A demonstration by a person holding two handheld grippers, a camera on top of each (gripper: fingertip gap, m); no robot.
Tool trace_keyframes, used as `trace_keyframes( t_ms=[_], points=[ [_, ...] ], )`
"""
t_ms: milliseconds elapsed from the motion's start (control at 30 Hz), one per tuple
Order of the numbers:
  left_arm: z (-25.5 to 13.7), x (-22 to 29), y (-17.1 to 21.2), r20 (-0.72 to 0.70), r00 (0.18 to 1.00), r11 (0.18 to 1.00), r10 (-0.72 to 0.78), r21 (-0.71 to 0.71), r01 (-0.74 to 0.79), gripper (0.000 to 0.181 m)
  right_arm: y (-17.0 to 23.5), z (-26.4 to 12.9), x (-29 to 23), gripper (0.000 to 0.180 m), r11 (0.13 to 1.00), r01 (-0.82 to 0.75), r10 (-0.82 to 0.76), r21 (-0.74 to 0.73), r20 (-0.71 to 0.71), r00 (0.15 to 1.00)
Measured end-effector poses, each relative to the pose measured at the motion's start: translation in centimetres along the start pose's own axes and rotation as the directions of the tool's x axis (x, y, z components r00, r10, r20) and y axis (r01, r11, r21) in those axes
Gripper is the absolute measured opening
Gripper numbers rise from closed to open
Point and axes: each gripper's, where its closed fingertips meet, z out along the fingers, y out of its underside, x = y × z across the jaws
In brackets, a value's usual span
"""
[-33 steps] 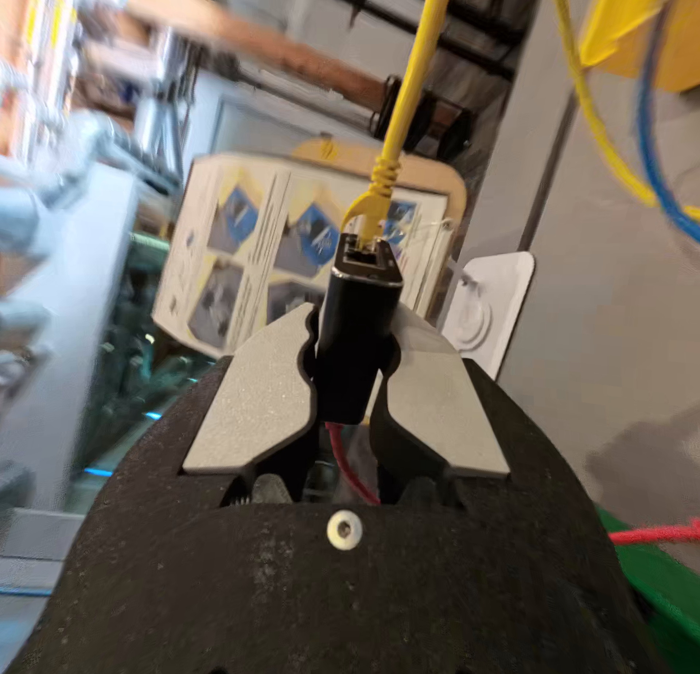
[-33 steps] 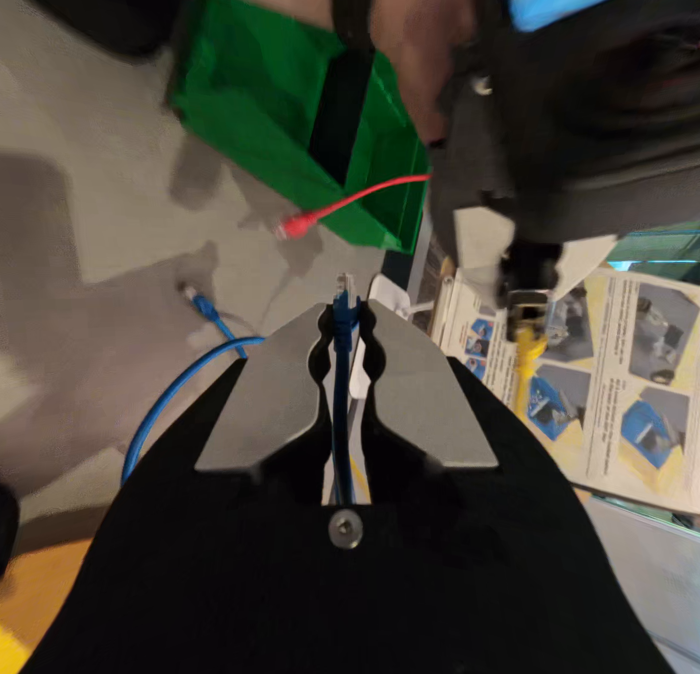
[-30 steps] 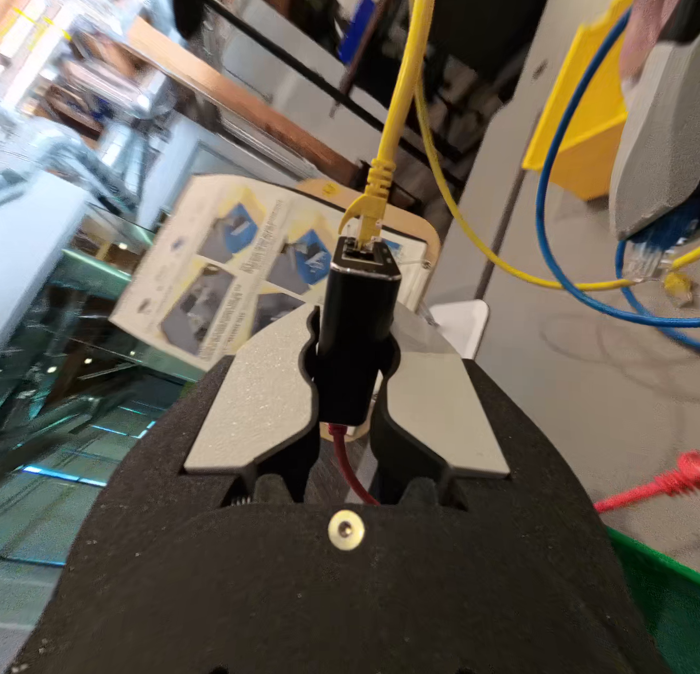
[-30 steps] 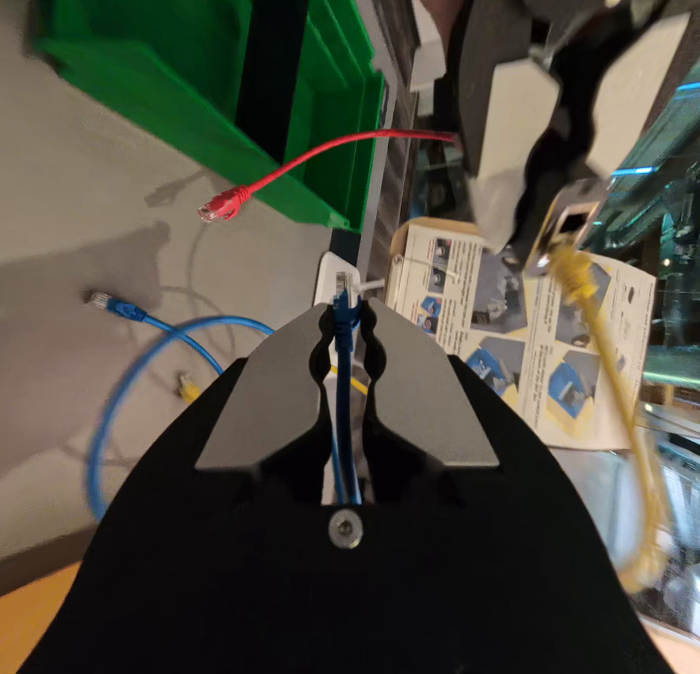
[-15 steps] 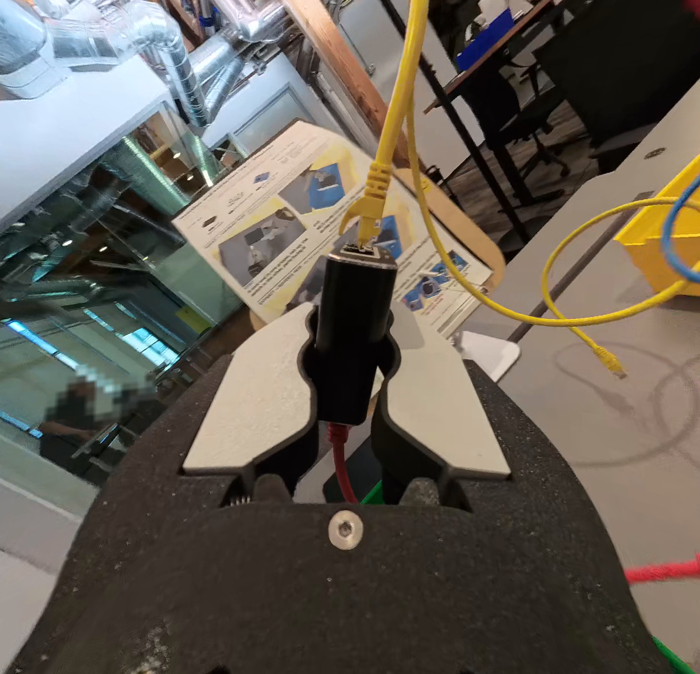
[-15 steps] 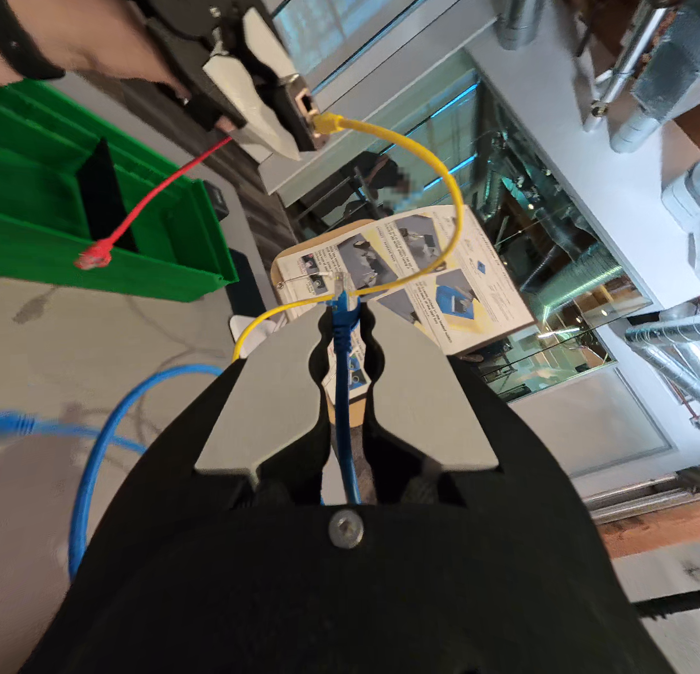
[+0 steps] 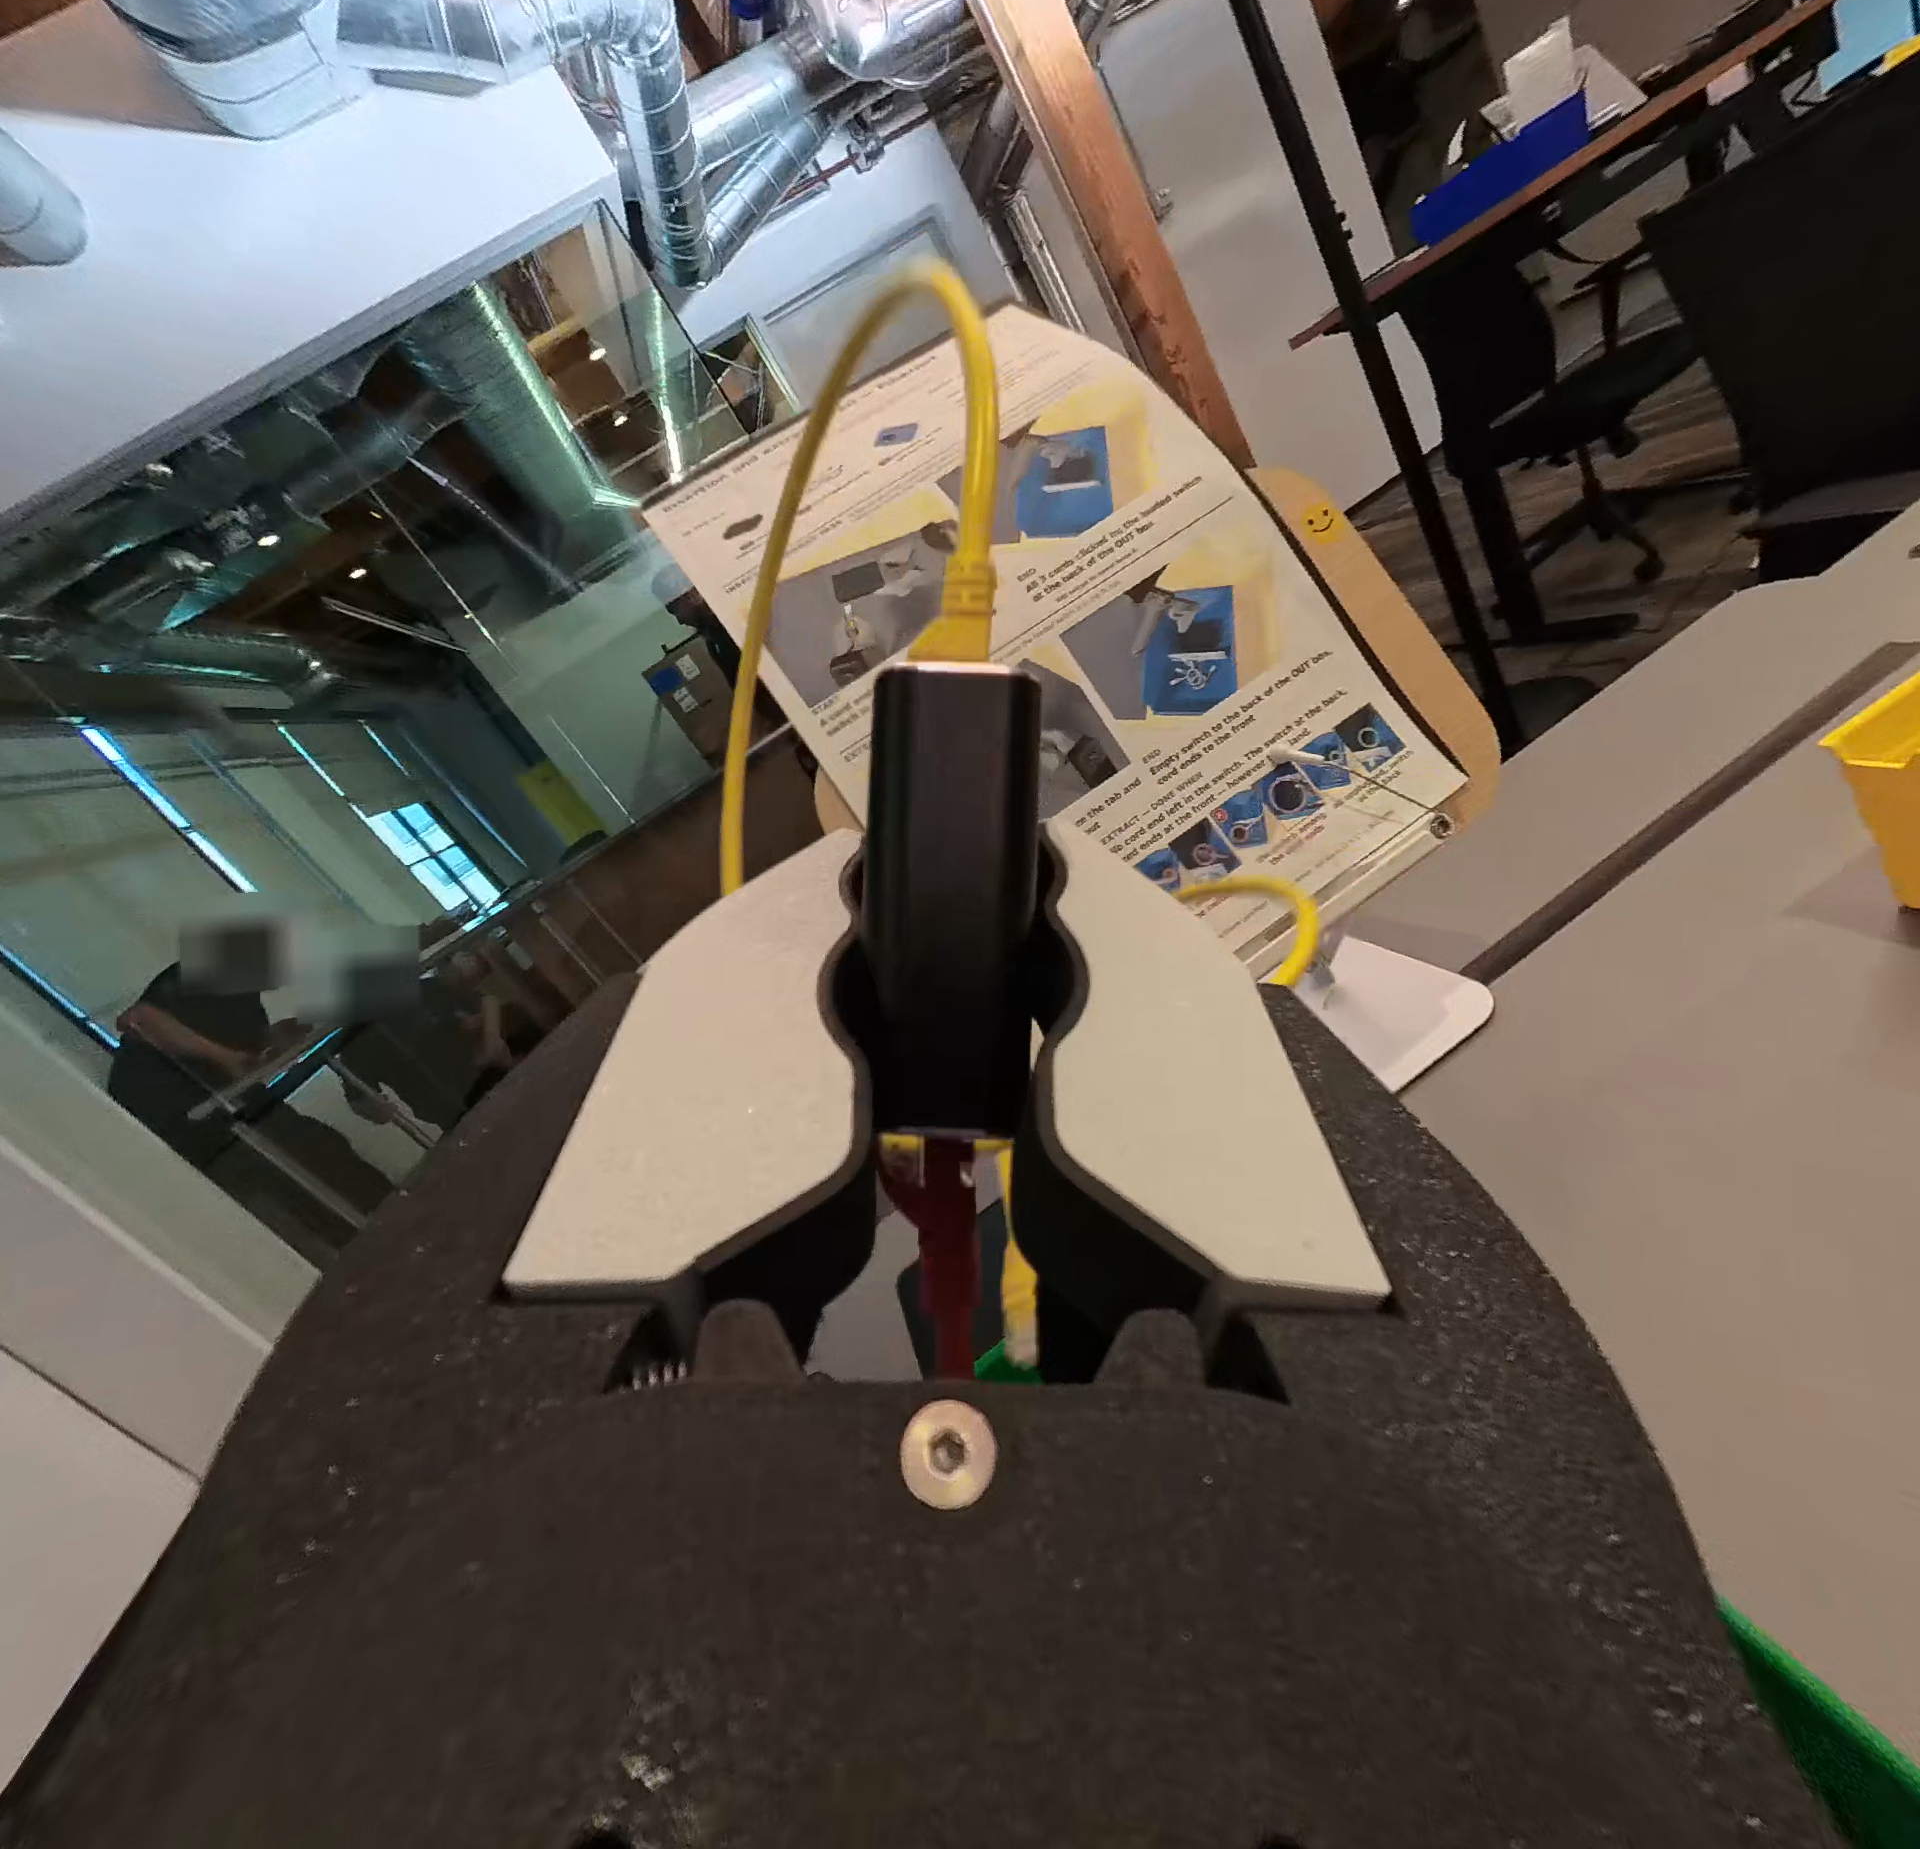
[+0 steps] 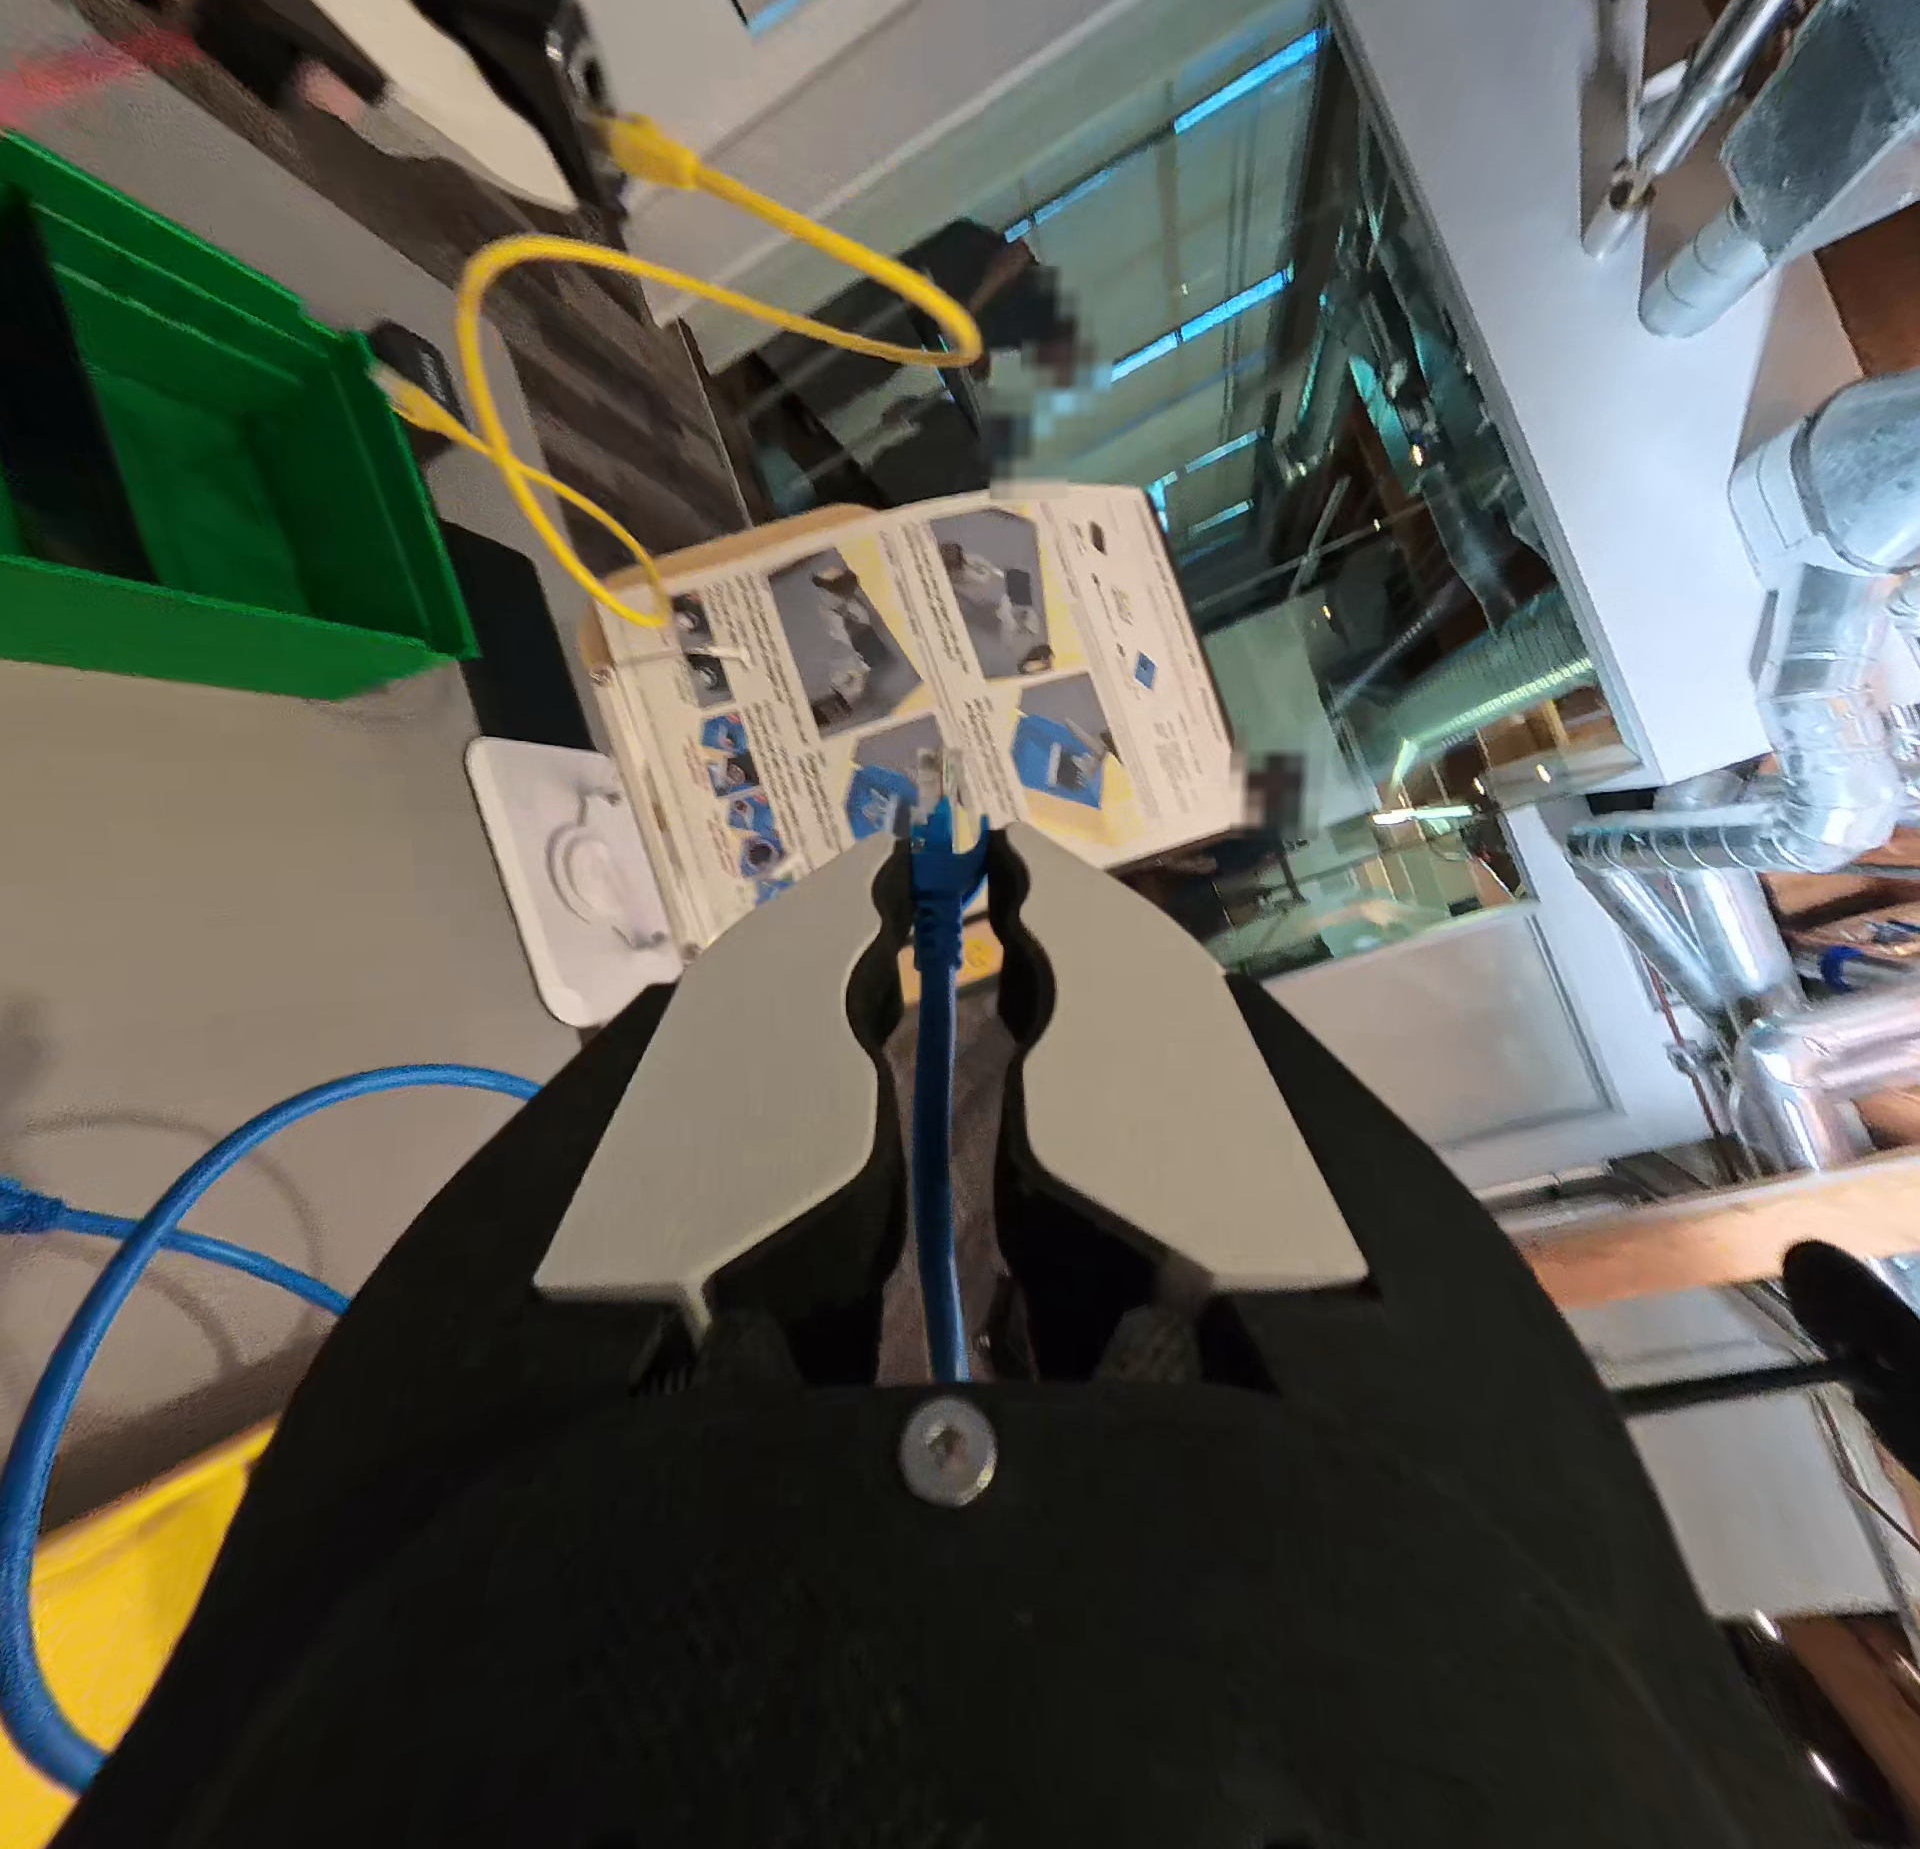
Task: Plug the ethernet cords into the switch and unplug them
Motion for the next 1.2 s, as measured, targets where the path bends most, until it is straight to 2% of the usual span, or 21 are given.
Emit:
trace_keyframes(
  t_ms=[200, 433, 567, 767, 933, 1067, 1200],
  points=[
    [-0.4, 1.1, -0.2, -0.084, 0.996, 1.000, -0.021, -0.024, 0.019, 0.025, 1.7, -1.6, 4.7, 0.015, 0.984, 0.000, -0.005, -0.176, -0.030, 1.000],
    [-1.0, 1.5, -1.1, -0.118, 0.993, 1.000, -0.025, 0.004, 0.026, 0.025, 6.7, -4.0, 4.8, 0.015, 0.940, -0.058, 0.050, -0.336, -0.033, 0.998],
    [-1.8, 1.5, -2.2, -0.118, 0.993, 0.999, -0.019, 0.040, 0.024, 0.026, 11.8, -4.5, 2.6, 0.016, 0.889, -0.095, 0.102, -0.447, -0.010, 0.995],
    [-2.7, 1.7, -3.2, -0.118, 0.993, 0.998, 0.006, 0.062, 0.001, 0.026, 18.3, -4.6, -3.4, 0.016, 0.820, -0.148, 0.220, -0.552, 0.066, 0.973],
    [-2.6, 2.4, -3.5, -0.131, 0.991, 0.998, 0.025, 0.063, -0.017, 0.026, 20.4, -3.5, -8.3, 0.016, 0.806, -0.202, 0.334, -0.556, 0.145, 0.931],
    [-2.3, 3.0, -3.6, -0.136, 0.989, 0.998, 0.049, 0.054, -0.042, 0.026, 20.5, -2.1, -10.7, 0.015, 0.805, -0.271, 0.431, -0.527, 0.207, 0.878],
    [-2.3, 3.6, -3.8, -0.146, 0.987, 0.997, 0.070, 0.052, -0.063, 0.026, 21.8, -2.3, -13.2, 0.015, 0.771, -0.293, 0.502, -0.565, 0.256, 0.826]
  ],
)
